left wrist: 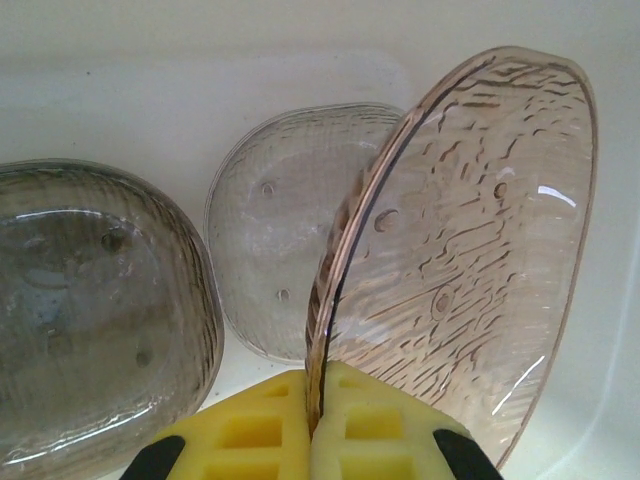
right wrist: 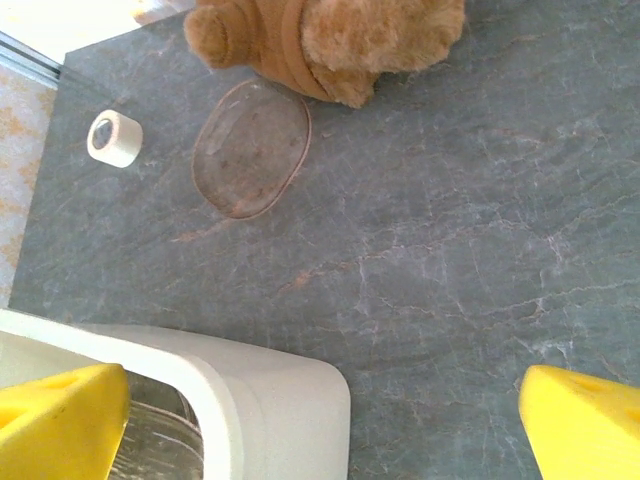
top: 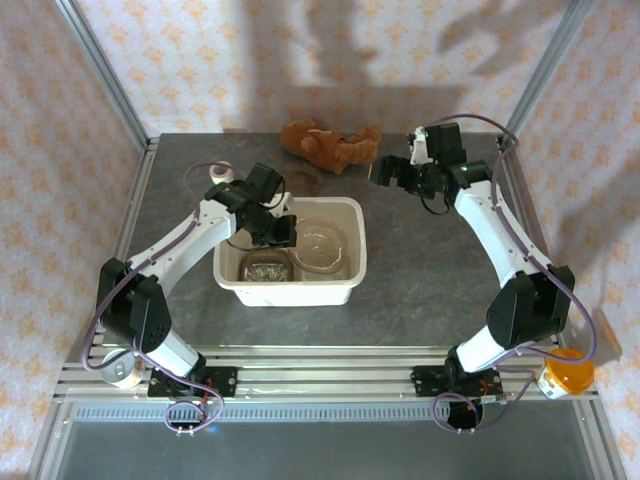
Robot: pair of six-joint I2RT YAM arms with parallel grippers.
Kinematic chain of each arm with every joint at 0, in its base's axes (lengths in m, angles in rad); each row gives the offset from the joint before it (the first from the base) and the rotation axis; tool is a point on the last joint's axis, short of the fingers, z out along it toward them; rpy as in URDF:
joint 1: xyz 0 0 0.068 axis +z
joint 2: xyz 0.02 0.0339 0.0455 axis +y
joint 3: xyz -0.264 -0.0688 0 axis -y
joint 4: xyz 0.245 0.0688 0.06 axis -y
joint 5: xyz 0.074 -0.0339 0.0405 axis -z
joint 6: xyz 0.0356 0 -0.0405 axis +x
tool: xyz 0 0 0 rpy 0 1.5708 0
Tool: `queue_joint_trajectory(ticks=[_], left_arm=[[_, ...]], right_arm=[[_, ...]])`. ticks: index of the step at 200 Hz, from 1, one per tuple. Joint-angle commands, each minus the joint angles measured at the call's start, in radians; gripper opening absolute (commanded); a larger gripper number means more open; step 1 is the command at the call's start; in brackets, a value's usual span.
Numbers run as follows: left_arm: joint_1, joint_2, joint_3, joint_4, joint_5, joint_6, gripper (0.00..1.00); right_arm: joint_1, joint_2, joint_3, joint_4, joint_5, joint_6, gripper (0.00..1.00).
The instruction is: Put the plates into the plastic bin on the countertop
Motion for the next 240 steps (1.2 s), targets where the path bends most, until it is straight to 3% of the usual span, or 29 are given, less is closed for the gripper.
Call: queue_joint_trajectory(ticks=[1, 55, 133, 240], left_arm=[[-0.009, 0.019, -0.020, 0.050, -0.003, -0.032, 0.00], [-0.037, 0.032, -0.107, 0.166, -0.018, -0.130, 0.00], [-0.056, 0.060, -0.168, 0.202, -0.068, -0.146, 0.00], [-0.081, 0.143, -0.118, 0.143, -0.088, -0.130, 0.08]], right_arm=[[-0.004, -0.018, -0.019, 0.000, 0.036, -0.003, 0.99], [-0.004, -0.005, -0.022, -0.010, 0.025, -0.003, 0.99], [-0.004, 0.011, -0.035, -0.028, 0.008, -0.016, 0.99], [-0.004, 0.040, -0.044, -0.050, 0.001, -0.043, 0.99]])
